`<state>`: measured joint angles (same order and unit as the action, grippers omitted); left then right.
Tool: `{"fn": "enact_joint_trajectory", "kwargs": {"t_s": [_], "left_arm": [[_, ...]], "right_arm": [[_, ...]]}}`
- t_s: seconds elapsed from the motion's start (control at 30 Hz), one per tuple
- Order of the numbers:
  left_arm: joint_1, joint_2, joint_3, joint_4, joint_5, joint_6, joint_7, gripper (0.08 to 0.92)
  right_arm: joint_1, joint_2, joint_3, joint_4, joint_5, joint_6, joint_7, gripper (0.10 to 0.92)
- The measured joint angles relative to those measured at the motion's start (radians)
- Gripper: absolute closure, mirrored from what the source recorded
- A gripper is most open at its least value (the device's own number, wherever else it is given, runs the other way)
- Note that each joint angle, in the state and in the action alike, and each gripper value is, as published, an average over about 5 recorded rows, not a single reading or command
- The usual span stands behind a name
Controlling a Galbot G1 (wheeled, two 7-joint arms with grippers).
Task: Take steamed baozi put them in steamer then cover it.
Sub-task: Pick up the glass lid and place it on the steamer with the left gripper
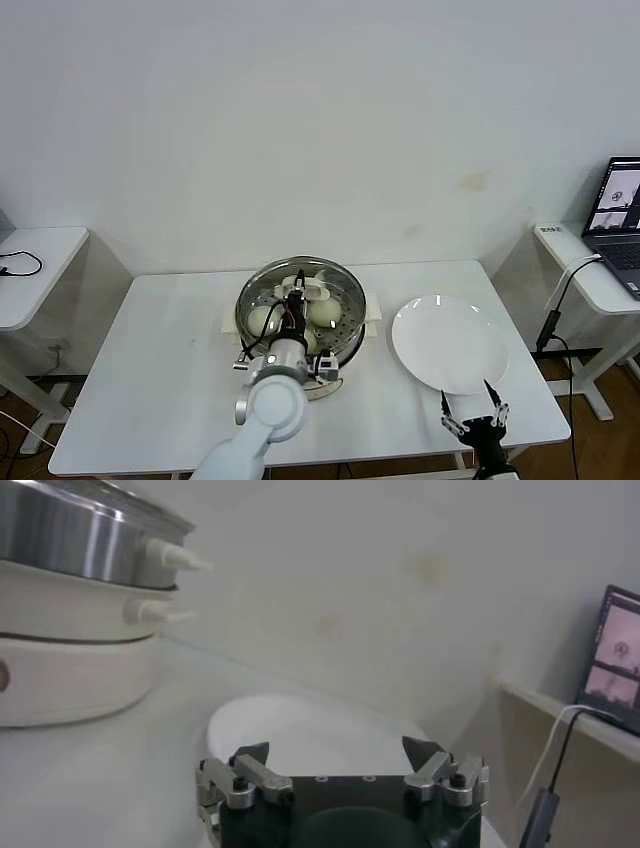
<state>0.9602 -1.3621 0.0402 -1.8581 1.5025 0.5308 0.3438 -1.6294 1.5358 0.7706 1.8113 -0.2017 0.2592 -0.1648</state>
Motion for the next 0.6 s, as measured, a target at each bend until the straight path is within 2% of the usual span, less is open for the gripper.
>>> {"fn": "enact_joint_trajectory", "kwargs": {"t_s": [0.6], "left_arm": [[0.008, -0.020, -0.018, 0.018, -0.008, 0.001, -0.009, 0.873]], "right_arm": [[-0.003, -0.003, -0.003, -0.008, -0.007, 0.006, -0.002, 0.203]]}}
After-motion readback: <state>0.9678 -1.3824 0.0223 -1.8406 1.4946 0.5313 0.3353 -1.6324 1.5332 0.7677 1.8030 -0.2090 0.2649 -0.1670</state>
